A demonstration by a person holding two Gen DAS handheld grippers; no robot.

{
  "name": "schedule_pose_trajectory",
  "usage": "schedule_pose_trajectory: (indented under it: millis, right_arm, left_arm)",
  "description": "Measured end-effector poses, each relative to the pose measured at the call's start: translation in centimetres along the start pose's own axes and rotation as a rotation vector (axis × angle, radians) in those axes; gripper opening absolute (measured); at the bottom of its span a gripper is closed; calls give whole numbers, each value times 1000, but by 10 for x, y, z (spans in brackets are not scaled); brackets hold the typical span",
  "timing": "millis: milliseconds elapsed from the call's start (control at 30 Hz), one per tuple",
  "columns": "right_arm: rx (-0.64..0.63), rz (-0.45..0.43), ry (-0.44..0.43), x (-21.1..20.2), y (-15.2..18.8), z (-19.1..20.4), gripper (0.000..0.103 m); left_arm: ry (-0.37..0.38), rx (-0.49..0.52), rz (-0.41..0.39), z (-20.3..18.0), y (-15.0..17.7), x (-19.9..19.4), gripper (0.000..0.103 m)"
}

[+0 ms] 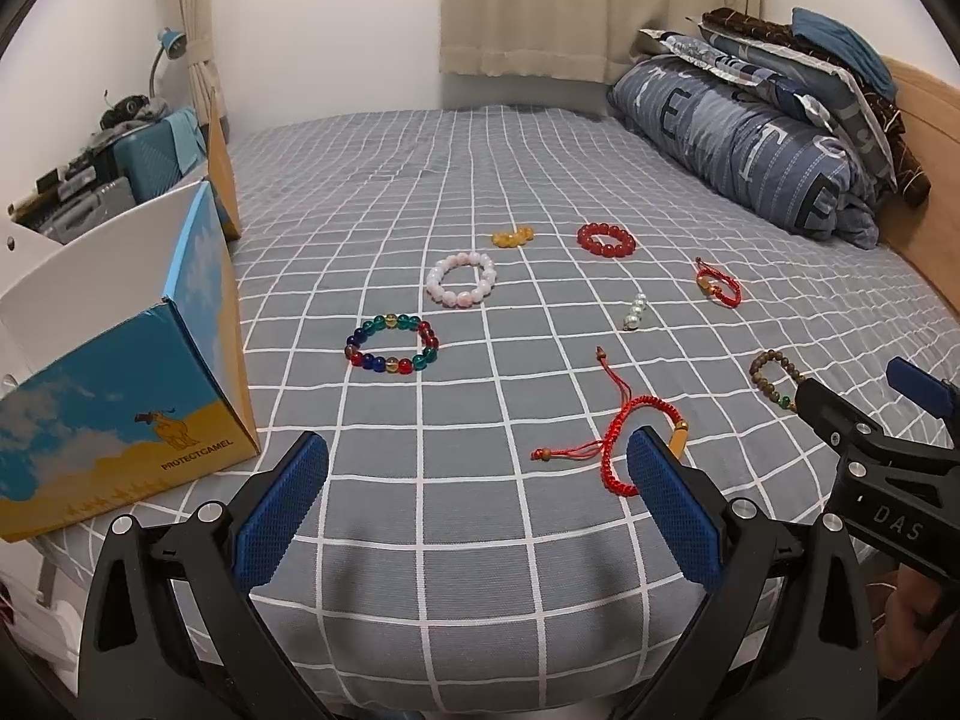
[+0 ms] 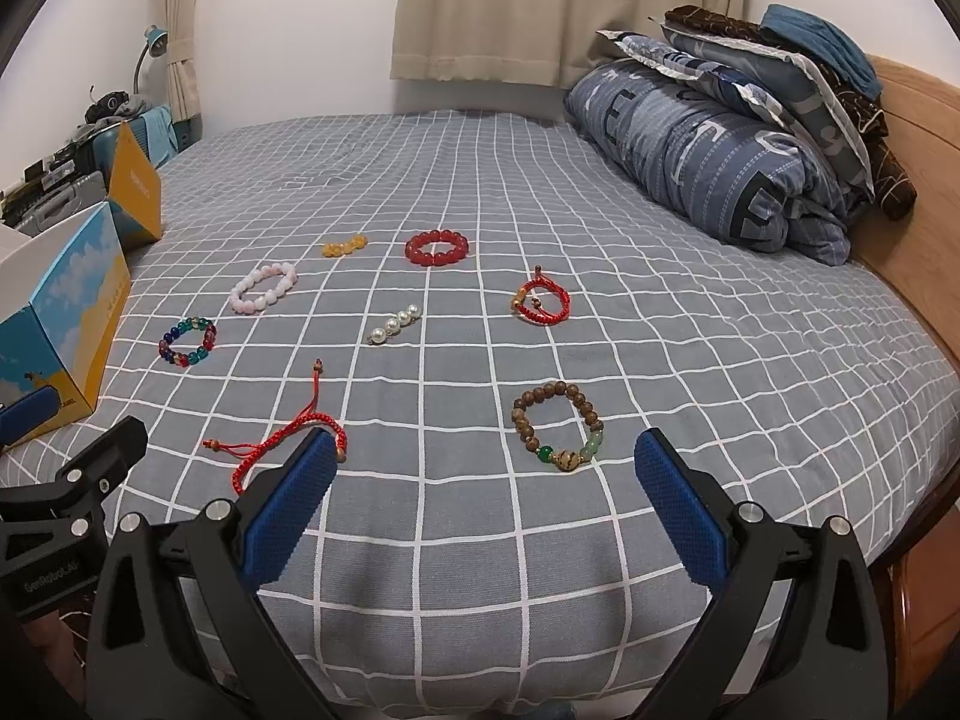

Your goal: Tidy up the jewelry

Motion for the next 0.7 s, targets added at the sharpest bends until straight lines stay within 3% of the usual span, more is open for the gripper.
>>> schedule_pose_trajectory:
  millis: [700]
  right_arm:
    - [-1, 5, -1, 3, 1, 3, 95]
  left_arm:
    - [-17, 15, -1, -5, 2, 0, 97]
Point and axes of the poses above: each gripper's, at about its wrist camera, not at the fingertips, and x roughly the way its jaws point, z to its left, y to its underside, the point moved 4 cm from there along x, roughly the way its jaws point, and after that the axes turned 12 degrees about z, right-handed, at the moved point
